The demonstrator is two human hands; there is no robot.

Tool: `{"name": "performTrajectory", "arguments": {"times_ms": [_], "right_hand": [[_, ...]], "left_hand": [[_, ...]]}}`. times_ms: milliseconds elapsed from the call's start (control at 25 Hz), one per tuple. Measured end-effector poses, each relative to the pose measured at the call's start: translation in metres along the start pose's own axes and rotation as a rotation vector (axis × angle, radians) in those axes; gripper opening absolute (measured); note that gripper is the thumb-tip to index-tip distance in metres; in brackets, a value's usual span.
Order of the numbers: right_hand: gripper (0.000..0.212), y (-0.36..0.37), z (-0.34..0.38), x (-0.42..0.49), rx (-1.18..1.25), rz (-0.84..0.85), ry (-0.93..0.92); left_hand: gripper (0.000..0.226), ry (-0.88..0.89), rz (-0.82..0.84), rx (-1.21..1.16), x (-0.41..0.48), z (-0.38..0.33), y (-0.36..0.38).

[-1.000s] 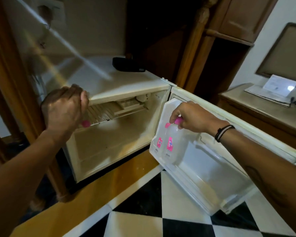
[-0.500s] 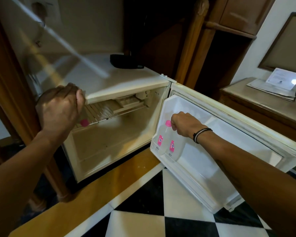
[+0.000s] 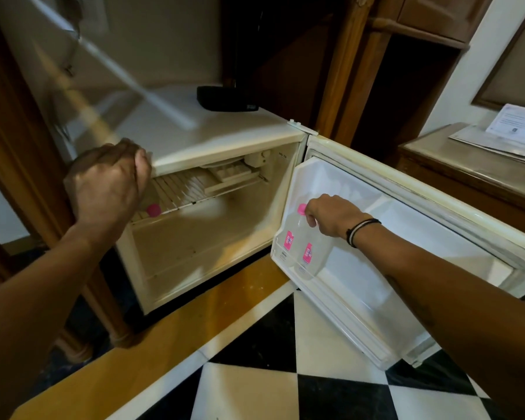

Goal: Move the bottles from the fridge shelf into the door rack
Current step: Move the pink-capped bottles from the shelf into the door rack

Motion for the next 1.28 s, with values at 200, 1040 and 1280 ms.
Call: {"name": "performTrajectory", "arguments": {"times_ms": [200, 1040, 1280], "right_hand": [[0.033, -0.003, -0.001, -0.006, -0.094, 0.023, -0.015], [0.022, -0.009, 0.297, 0.133, 0.762, -0.55, -0.152], [0.034, 0.003, 0.226, 0.126, 0.817, -0.5, 0.005]], "left_hand": [[0.058, 0.024, -0.03, 0.023, -0.001, 0.007, 0.008], [0.056, 0.108, -0.224, 0.252, 0.005, 0.019, 0.026], [0.061, 0.122, -0.155, 0.234, 0.005, 0.009, 0.027]]}}
Point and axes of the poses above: each hand's wrist, its own x-axis towards the middle knuckle, its own y-axis out of the palm, z = x × y, the point moved 3 cm from there along x, towards the middle knuckle, and after that the axes turned 3 degrees about -x, right-handed, at the moved point
